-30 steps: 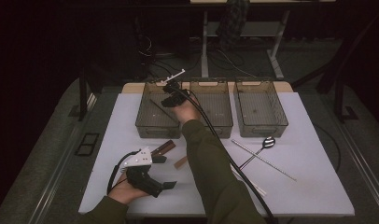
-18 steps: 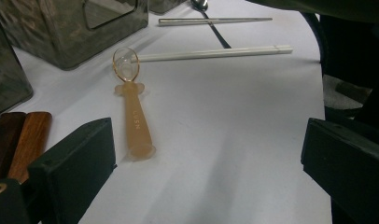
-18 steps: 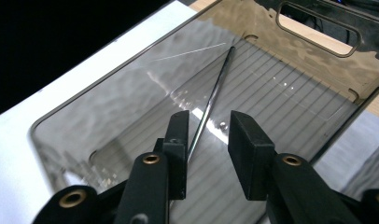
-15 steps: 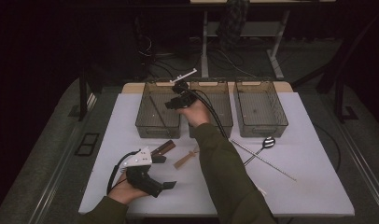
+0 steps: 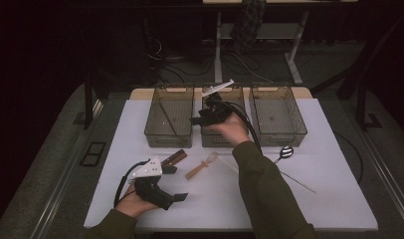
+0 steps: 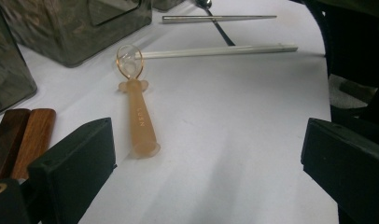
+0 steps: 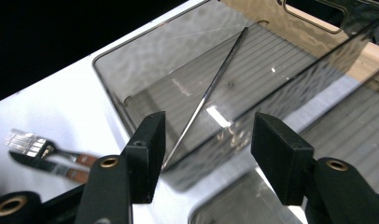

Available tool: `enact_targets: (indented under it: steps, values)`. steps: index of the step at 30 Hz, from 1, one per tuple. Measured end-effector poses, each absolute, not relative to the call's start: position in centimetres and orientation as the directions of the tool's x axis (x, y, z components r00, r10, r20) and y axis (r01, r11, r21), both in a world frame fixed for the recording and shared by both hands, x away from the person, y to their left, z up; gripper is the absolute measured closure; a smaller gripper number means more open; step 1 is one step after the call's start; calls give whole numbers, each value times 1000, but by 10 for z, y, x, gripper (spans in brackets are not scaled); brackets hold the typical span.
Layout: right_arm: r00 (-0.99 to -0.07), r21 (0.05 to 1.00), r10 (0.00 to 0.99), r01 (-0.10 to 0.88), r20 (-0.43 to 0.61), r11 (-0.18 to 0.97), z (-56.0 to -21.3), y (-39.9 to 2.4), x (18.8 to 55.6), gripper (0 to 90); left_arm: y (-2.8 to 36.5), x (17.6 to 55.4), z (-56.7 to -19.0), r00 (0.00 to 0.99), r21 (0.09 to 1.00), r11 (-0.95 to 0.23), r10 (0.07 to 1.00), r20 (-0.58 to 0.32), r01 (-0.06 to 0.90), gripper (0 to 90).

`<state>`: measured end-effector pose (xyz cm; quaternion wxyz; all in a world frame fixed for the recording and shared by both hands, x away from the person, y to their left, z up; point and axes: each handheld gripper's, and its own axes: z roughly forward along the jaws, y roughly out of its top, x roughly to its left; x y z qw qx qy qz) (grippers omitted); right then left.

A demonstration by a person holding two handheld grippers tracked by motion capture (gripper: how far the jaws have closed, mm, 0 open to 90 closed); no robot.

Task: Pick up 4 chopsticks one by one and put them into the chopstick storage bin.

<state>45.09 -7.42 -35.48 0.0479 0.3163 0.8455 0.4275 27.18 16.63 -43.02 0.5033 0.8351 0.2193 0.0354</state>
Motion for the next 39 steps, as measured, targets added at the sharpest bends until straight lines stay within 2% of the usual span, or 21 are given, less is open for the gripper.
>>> enact_targets:
  steps: [18,25,39]
  values:
    - [-814,794,560,441,157,418,-354,-145,413,397,166,274,-434,895,855,-397,419,-154,333,8]
    - [-814,805,564,424,138,415,-356,-168,398,382,164,272,-434,884,855,-371,426,-190,363,0]
    - [-794,822,587,434,156,369,-372,-212,374,380,165,273,-435,881,852,-374,434,-188,366,0]
